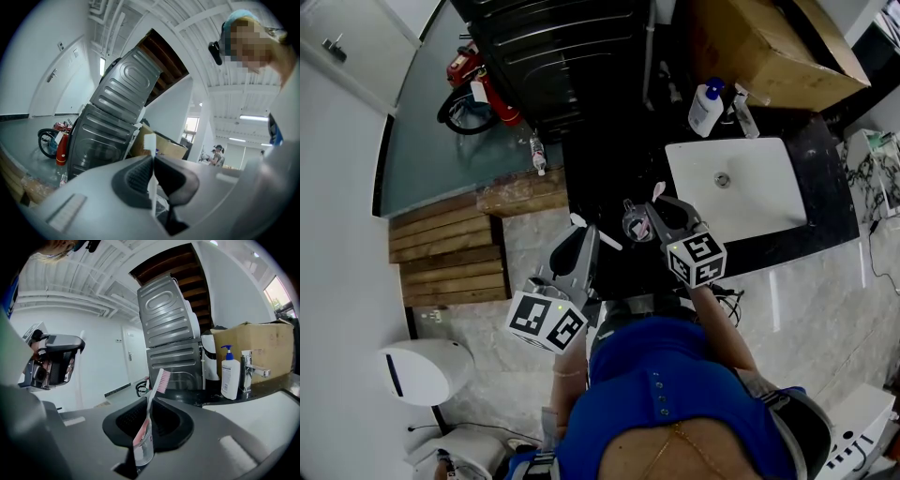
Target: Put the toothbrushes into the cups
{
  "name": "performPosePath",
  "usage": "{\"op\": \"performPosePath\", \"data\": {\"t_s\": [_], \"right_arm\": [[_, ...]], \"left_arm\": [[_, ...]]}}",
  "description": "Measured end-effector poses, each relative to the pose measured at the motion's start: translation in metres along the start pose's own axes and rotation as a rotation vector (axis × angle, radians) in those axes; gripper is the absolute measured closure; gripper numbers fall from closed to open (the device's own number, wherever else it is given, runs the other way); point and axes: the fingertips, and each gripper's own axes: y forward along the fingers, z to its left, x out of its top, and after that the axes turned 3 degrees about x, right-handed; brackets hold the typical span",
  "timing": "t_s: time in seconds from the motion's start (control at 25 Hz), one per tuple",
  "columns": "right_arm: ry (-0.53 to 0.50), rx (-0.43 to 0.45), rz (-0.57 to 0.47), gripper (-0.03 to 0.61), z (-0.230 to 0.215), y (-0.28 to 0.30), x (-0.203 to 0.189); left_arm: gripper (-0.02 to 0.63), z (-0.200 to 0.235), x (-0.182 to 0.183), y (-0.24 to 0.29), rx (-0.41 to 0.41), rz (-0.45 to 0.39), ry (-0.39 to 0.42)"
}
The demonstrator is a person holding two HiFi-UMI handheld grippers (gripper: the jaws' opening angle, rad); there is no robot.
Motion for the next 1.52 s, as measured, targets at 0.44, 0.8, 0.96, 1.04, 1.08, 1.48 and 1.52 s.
{"op": "performPosePath", "data": {"t_s": [0.44,0.8,0.96,1.04,1.08,1.48,1.52], "right_arm": [[0.032,0.015,0.012,0.492,0.0,-0.003,-0.004],[0.067,0.023,-0.009,0.459,-0.005,-0.021,-0.002],[0.076,-0.004,-0.022,0.46,-0.012,-0.033,0.0],[0.082,-0.022,-0.028,0.462,-0.017,-0.04,-0.001],[0.084,-0.032,-0.031,0.462,-0.019,-0.044,-0.001],[0.103,-0.109,-0.059,0.466,-0.036,-0.077,-0.001],[0.104,-0.115,-0.061,0.466,-0.038,-0.079,-0.001]], "left_arm": [[0.604,0.003,-0.001,-0.002,0.006,-0.008,-0.013],[0.604,0.01,0.018,0.0,0.018,-0.057,0.003],[0.604,0.008,0.019,0.009,0.001,-0.056,-0.002],[0.604,0.005,0.018,0.015,-0.011,-0.052,-0.003],[0.604,0.003,0.017,0.018,-0.018,-0.05,-0.003],[0.604,0.0,-0.005,0.048,-0.052,-0.003,-0.02],[0.604,0.001,-0.009,0.051,-0.052,0.005,-0.027]]}}
